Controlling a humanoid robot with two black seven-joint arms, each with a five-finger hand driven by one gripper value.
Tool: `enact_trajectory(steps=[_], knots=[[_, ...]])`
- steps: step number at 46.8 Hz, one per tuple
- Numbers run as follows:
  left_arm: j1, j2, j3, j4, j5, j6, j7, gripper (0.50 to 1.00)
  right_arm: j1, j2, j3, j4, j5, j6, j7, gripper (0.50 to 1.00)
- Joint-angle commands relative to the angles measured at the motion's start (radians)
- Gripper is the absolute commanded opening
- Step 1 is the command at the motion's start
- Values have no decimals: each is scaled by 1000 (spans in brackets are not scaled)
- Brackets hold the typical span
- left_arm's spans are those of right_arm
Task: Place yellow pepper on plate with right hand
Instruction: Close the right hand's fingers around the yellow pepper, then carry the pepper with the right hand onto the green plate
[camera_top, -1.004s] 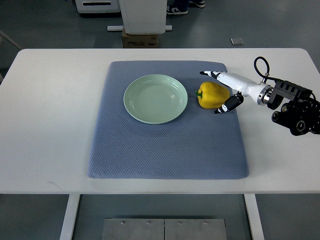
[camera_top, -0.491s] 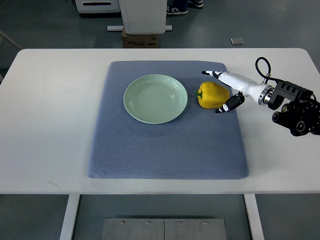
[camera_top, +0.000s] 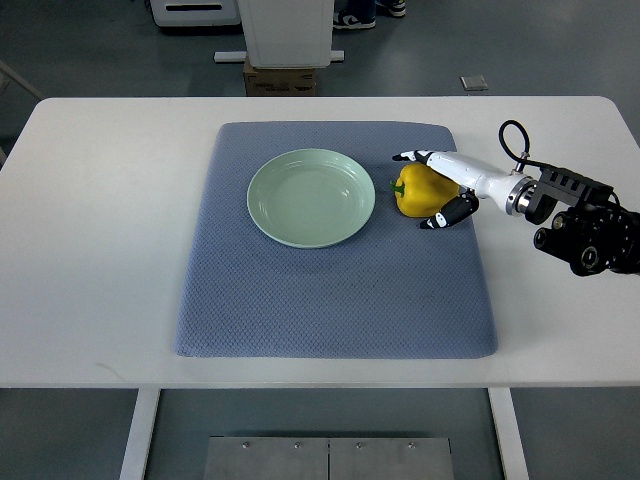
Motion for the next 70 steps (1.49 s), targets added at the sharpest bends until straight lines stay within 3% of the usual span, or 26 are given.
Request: enact_trajectory(steps=[1,8,16,29,70], knots=[[0,0,0,-1,0,0,0,1000,0,0,0,1,0,0,0,903],[0,0,0,-1,0,0,0,1000,-2,0,0,1,0,0,0,855],[0,0,0,-1,0,0,0,1000,0,0,0,1,0,0,0,745],[0,0,0,-1,0,0,0,1000,0,0,0,1,0,0,0,500],[0,0,0,-1,0,0,0,1000,84,3,17,11,6,-2,0,500]])
